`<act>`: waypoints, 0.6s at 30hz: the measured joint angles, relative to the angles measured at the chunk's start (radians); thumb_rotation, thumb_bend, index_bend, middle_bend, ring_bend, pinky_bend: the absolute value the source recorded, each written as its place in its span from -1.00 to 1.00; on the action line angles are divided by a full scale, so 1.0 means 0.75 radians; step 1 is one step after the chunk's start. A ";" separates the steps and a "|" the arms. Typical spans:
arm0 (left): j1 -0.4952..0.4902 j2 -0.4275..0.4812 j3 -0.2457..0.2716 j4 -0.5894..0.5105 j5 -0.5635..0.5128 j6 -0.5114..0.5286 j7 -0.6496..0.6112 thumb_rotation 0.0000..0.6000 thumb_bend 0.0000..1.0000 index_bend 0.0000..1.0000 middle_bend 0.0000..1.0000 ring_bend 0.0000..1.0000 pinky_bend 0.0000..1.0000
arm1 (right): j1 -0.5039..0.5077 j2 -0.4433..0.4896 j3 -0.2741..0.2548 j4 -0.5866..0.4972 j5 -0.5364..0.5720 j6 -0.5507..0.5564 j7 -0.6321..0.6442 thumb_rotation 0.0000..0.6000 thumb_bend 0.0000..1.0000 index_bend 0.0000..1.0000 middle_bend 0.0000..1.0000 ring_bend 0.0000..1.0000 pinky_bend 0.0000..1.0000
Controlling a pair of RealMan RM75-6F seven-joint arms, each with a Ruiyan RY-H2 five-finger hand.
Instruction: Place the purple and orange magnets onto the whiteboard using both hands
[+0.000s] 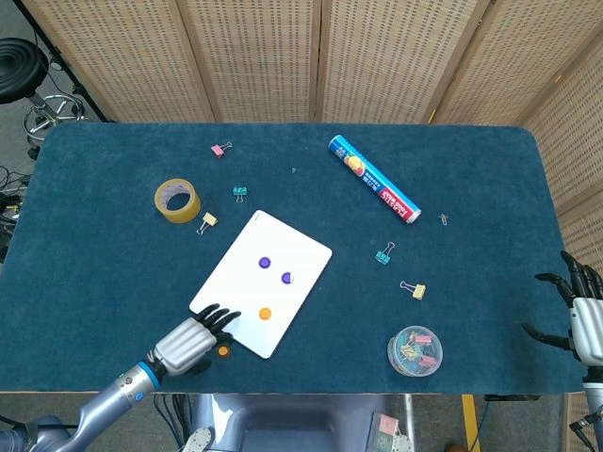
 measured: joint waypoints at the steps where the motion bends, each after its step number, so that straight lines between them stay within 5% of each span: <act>1: 0.001 -0.001 -0.001 -0.001 -0.004 -0.002 0.002 1.00 -0.33 -0.29 -1.00 -1.00 -1.00 | 0.000 0.000 0.000 0.000 0.000 0.000 0.000 1.00 -1.00 -0.45 -1.00 -1.00 -1.00; 18: 0.000 -0.038 -0.019 0.008 -0.042 -0.040 0.042 1.00 -0.32 -0.21 -1.00 -1.00 -1.00 | -0.002 0.002 0.000 -0.001 0.002 -0.002 0.005 1.00 -1.00 -0.46 -1.00 -1.00 -1.00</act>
